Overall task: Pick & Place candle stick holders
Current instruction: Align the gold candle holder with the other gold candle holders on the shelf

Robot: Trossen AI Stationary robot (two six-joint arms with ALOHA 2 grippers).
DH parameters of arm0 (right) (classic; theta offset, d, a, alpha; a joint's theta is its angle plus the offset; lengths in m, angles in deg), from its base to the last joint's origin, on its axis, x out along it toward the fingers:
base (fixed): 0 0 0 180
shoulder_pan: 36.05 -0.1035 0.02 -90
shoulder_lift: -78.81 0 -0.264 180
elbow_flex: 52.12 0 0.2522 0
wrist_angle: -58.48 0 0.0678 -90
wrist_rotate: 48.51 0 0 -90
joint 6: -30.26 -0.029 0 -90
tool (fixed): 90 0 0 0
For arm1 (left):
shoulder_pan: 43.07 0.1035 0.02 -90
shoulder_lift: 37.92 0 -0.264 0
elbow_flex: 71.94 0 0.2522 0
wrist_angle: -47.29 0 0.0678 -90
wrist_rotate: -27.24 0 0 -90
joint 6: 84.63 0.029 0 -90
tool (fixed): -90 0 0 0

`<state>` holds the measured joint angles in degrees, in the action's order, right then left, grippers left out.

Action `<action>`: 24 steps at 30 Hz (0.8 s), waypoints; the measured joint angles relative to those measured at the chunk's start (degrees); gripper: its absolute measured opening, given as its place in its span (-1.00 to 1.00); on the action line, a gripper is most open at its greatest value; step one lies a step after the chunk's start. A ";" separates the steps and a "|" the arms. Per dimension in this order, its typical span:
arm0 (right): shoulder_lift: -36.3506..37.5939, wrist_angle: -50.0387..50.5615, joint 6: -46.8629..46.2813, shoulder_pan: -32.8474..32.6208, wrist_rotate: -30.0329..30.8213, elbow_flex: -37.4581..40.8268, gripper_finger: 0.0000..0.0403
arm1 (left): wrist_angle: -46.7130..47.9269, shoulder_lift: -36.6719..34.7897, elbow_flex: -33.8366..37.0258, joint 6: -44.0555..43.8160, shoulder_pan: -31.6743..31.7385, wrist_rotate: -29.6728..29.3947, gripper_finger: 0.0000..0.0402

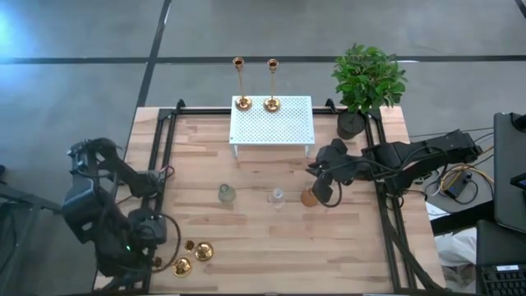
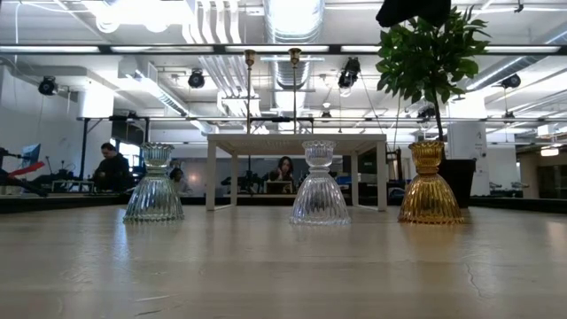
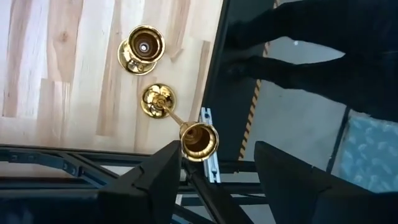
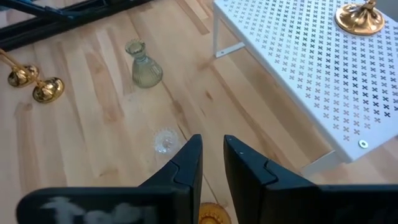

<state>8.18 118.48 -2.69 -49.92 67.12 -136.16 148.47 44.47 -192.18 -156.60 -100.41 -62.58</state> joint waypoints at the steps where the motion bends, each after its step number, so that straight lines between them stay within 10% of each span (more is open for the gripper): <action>1: -0.02 0.08 -0.01 0.00 0.00 0.10 -0.71 | 0.02 0.56 0.02 0.44 0.02 0.58 0.04; 24: -0.04 -0.07 -0.50 0.02 1.39 0.32 -0.64 | 2.63 3.00 3.16 -0.03 -0.68 -0.10 0.04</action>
<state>8.13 118.42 -3.20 -49.90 68.51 -135.83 151.10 47.47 -189.02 -156.63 -101.09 -62.68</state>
